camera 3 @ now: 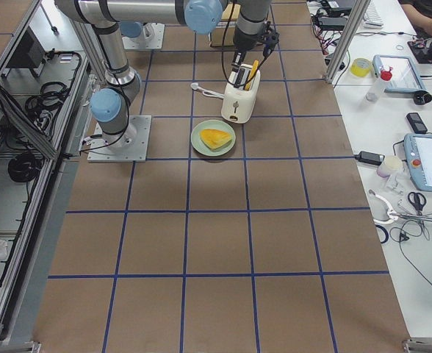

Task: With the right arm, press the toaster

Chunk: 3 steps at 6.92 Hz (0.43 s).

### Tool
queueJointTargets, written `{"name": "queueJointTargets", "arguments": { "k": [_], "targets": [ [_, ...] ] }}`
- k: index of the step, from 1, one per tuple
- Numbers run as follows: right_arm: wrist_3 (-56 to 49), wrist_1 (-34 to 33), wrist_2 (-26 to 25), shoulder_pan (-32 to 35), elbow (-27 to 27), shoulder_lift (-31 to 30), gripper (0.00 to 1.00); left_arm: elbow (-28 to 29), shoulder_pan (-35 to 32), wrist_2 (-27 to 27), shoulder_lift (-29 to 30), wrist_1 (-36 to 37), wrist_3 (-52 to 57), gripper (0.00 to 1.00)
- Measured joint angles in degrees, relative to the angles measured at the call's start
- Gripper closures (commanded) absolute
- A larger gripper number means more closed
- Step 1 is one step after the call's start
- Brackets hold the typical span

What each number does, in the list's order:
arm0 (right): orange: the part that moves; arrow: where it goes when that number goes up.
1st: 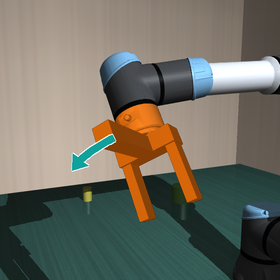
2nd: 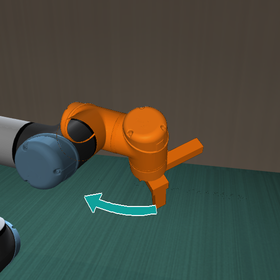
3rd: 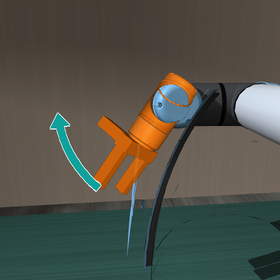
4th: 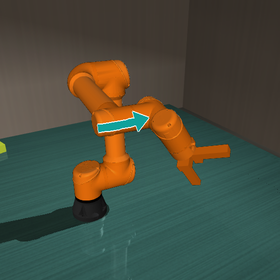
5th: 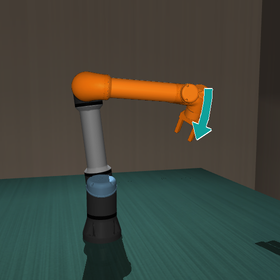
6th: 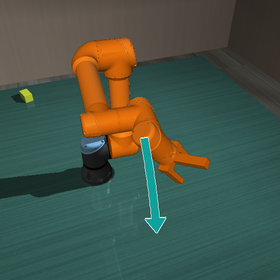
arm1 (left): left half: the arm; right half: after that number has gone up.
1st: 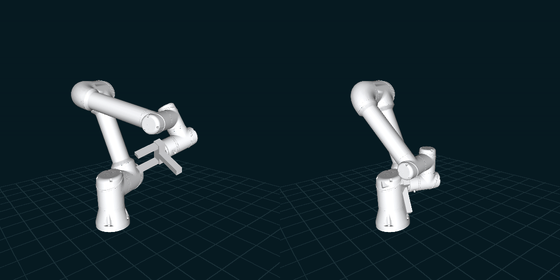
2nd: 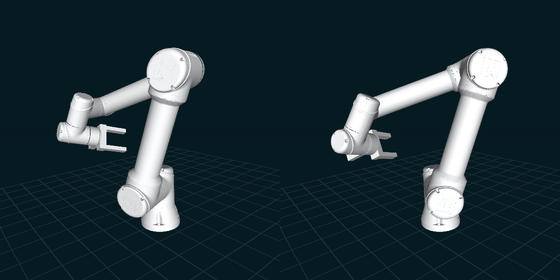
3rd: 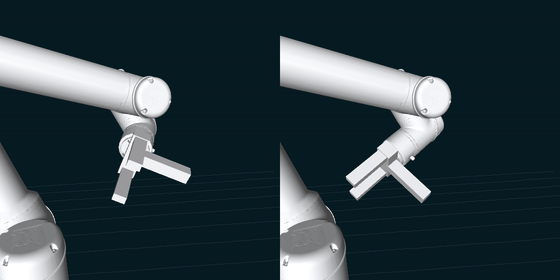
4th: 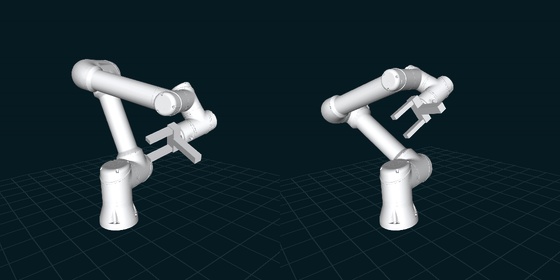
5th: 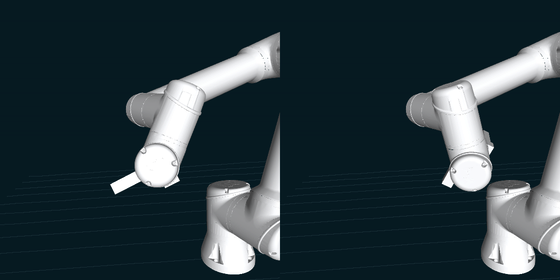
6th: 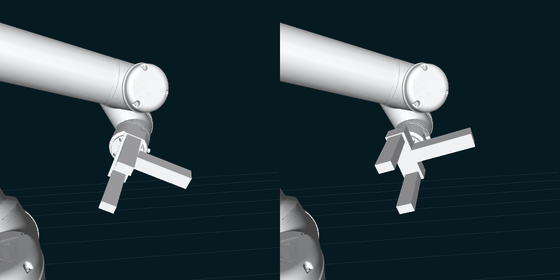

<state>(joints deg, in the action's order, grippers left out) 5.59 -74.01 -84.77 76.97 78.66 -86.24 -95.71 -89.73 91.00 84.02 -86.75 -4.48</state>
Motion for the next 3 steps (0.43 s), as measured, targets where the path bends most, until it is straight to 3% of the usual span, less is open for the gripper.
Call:
{"name": "queueJointTargets", "arguments": {
  "k": [3],
  "targets": [
    [5.90, -2.86, -0.59, 6.55, -0.08, 0.02, 0.93, 0.00, 0.04, 0.01, 0.00, 0.00, 0.00, 0.00]
  ]
}}
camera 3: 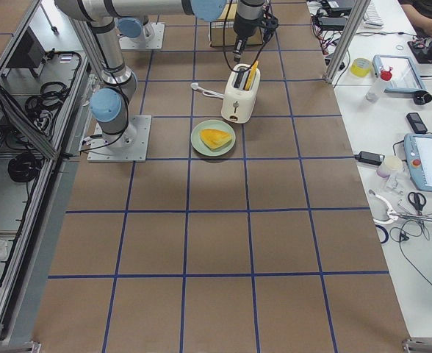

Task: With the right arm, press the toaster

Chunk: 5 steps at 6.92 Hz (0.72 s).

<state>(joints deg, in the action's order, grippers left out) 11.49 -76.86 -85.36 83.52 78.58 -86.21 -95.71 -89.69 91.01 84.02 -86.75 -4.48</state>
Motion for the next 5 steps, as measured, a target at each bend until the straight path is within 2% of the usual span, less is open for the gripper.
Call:
{"name": "queueJointTargets", "arguments": {
  "k": [1, 2, 3, 5],
  "targets": [
    [1.65, -1.06, 0.09, 2.03, 0.01, 0.24, 0.85, 0.00, -0.01, -0.02, 0.00, 0.00, 0.00, 0.00],
    [2.13, -1.97, 0.40, 3.49, 0.05, 0.58, 0.26, 0.00, -0.03, -0.03, 0.00, 0.00, 0.00, 0.00],
    [0.81, -2.91, 0.66, 4.39, 0.25, 0.81, 0.00, 0.00, -0.04, -0.02, 0.00, 0.00, 0.00, 0.00],
    [-3.93, -4.49, 1.08, 4.91, 0.91, 1.06, 0.00, 0.00, -0.04, 0.00, 0.00, 0.00, 0.00, 0.00]
  ]
}}
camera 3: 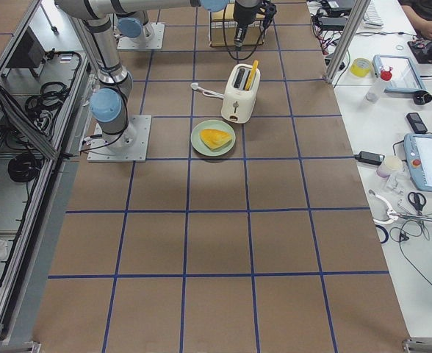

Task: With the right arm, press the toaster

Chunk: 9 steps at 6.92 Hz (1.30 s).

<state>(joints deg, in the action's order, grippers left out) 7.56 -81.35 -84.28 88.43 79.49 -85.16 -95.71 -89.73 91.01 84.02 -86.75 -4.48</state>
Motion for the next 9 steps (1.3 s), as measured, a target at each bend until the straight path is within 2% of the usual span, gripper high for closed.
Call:
{"name": "queueJointTargets", "arguments": {
  "k": [3, 5, 6, 9],
  "targets": [
    [-5.84, 0.04, -0.08, 0.74, 0.25, 0.14, 0.00, 0.00, 0.00, 0.05, 0.00, 0.00, 0.00, 0.00],
    [-5.30, -0.05, -6.10, 0.92, 0.25, 0.06, 0.00, 0.00, 0.00, 0.05, 0.00, 0.00, 0.00, 0.00],
    [-4.52, -0.09, -7.50, 0.94, 0.23, 0.06, 0.00, 0.00, 0.00, 0.05, 0.00, 0.00, 0.00, 0.00],
    [-3.51, -0.05, -5.64, 1.00, 0.28, 0.08, 0.00, 0.00, 0.00, 0.05, 0.00, 0.00, 0.00, 0.00]
  ]
}}
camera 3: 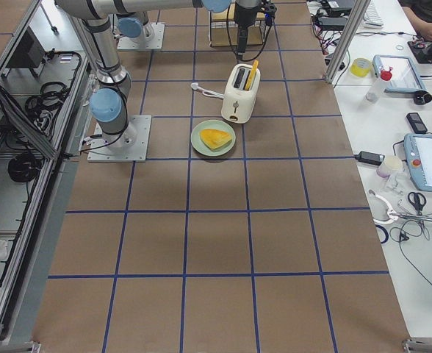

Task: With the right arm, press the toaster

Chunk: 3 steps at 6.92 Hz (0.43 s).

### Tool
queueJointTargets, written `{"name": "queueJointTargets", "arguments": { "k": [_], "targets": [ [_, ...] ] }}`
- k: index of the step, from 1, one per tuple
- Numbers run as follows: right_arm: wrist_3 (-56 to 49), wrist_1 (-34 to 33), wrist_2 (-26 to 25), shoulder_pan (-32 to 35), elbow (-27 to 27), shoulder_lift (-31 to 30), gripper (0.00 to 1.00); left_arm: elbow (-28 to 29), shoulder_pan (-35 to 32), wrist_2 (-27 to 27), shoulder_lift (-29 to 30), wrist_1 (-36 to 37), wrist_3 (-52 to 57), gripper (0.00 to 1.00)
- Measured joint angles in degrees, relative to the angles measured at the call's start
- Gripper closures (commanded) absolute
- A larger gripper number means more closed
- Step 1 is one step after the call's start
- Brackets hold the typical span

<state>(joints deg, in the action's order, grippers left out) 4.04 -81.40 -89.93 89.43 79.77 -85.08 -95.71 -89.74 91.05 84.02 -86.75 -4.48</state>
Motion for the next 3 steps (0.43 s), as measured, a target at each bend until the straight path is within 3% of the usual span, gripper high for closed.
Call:
{"name": "queueJointTargets", "arguments": {
  "k": [3],
  "targets": [
    [-0.02, 0.05, 0.77, 0.02, 0.03, 0.08, 0.00, 0.00, 0.00, 0.00, 0.00, 0.00, 0.00, 0.00]
  ]
}}
